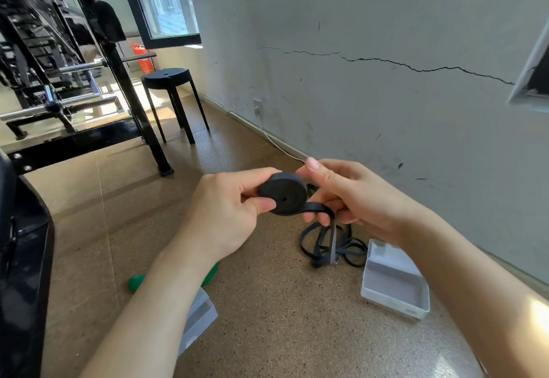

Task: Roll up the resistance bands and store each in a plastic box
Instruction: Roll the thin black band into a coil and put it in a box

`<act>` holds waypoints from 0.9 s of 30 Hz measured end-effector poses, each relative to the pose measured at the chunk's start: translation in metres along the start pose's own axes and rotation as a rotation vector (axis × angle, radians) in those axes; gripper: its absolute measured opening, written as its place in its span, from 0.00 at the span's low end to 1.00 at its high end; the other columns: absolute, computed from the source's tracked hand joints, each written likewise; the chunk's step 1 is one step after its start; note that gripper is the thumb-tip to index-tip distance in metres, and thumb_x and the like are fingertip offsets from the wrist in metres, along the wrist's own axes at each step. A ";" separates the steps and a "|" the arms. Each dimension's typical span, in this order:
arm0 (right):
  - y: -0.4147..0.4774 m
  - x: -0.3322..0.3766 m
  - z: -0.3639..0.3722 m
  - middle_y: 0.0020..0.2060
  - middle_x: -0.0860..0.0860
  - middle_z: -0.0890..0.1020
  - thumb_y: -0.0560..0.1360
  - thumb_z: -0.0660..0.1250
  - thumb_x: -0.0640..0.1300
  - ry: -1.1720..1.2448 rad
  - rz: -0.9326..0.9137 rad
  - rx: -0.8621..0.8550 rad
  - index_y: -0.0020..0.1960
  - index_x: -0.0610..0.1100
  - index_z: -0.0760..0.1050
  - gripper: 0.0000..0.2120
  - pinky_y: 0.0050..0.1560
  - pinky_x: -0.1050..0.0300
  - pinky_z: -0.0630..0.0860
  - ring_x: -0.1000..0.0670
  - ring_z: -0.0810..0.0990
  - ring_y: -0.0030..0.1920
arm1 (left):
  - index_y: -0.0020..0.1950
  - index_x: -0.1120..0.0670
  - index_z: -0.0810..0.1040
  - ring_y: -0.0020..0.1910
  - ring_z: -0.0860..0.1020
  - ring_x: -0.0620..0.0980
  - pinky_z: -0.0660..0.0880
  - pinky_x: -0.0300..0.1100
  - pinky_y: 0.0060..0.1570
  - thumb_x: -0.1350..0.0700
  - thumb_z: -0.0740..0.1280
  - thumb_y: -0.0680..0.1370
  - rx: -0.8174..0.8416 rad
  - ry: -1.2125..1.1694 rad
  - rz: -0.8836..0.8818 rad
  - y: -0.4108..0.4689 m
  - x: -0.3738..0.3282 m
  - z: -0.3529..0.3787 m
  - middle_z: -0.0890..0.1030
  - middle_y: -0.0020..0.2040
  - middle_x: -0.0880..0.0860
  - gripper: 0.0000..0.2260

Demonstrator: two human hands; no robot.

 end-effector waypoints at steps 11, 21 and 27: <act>0.001 -0.010 0.009 0.35 0.45 0.85 0.73 0.68 0.58 0.029 0.003 -0.014 0.62 0.47 0.74 0.22 0.27 0.70 0.70 0.51 0.80 0.30 | 0.62 0.41 0.75 0.40 0.76 0.48 0.77 0.50 0.39 0.61 0.67 0.71 -0.061 0.291 0.268 -0.005 -0.019 0.007 0.80 0.38 0.46 0.22; 0.003 -0.004 -0.001 0.43 0.36 0.84 0.70 0.69 0.54 0.301 -0.054 0.011 0.62 0.43 0.70 0.25 0.28 0.65 0.64 0.43 0.79 0.39 | 0.65 0.48 0.74 0.55 0.81 0.49 0.73 0.48 0.57 0.50 0.68 0.71 0.104 -0.936 -0.360 -0.008 0.018 0.029 0.84 0.54 0.53 0.22; -0.003 0.011 0.006 0.47 0.50 0.87 0.68 0.74 0.54 -0.225 -0.243 -0.079 0.64 0.54 0.67 0.28 0.55 0.50 0.80 0.55 0.85 0.48 | 0.62 0.53 0.77 0.58 0.80 0.54 0.76 0.50 0.60 0.46 0.67 0.72 0.172 -0.871 -0.448 -0.012 0.029 0.037 0.83 0.56 0.57 0.21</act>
Point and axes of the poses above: each hand's wrist, its own y-axis towards the middle knuckle, its own z-axis out of the palm, x = y × z, the point moved 9 cm from there along y, towards the middle knuckle
